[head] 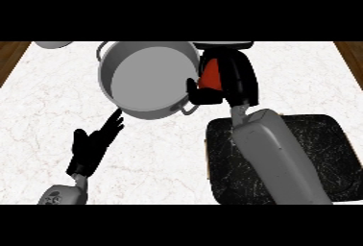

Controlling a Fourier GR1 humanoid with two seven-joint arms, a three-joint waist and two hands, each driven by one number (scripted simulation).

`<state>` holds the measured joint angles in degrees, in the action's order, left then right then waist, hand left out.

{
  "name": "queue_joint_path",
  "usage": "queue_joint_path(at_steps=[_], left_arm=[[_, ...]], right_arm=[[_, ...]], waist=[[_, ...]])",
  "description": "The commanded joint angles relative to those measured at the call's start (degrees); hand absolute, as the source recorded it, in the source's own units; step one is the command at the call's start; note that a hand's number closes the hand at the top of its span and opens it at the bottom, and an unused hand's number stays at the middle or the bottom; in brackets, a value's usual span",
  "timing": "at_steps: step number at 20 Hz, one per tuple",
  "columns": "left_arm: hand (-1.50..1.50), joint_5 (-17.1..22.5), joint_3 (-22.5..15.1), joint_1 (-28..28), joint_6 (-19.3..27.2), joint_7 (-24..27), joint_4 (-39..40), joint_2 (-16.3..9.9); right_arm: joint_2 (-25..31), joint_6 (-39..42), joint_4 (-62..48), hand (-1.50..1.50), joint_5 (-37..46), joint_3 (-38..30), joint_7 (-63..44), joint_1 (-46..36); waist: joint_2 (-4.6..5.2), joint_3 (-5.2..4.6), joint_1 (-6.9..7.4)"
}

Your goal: Pick the bell pepper from the tray and place it in the pot

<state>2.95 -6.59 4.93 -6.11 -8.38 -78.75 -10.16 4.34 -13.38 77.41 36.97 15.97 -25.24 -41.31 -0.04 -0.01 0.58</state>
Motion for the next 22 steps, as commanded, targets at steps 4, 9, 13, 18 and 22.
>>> queue_joint_path(at_steps=[4, 9, 13, 18, 22], left_arm=[[0.00, 0.3, 0.6, 0.8, -2.0, 0.2, 0.6, -0.4], [0.00, -0.2, 1.1, 3.3, -1.4, -0.5, 1.3, 0.1], [0.00, -0.6, -0.1, 2.4, -2.0, -0.8, 0.5, 0.5], [0.00, -2.3, -2.5, 4.1, -0.3, -1.4, 0.9, 3.5], [0.00, -1.8, -1.9, 5.3, -2.1, -0.8, 1.8, 2.4]], right_arm=[[-4.2, 2.4, -16.4, 1.50, 3.4, 1.3, -5.6, -14.9], [-4.3, 3.8, -31.3, 1.50, 1.0, -0.2, -4.0, -26.3], [-4.3, 4.1, -41.4, 1.50, 2.8, 2.2, -2.9, -31.1], [-4.3, 7.4, -51.6, 1.50, 9.1, 7.9, -7.1, -35.4], [-4.3, 13.7, -56.3, 1.50, 2.8, 7.1, -10.5, -38.5]], waist=[[0.26, -0.03, 0.81], [0.55, -0.04, 1.59], [0.82, -0.07, 2.51], [1.36, -0.14, 3.69], [1.82, -0.17, 5.91]])
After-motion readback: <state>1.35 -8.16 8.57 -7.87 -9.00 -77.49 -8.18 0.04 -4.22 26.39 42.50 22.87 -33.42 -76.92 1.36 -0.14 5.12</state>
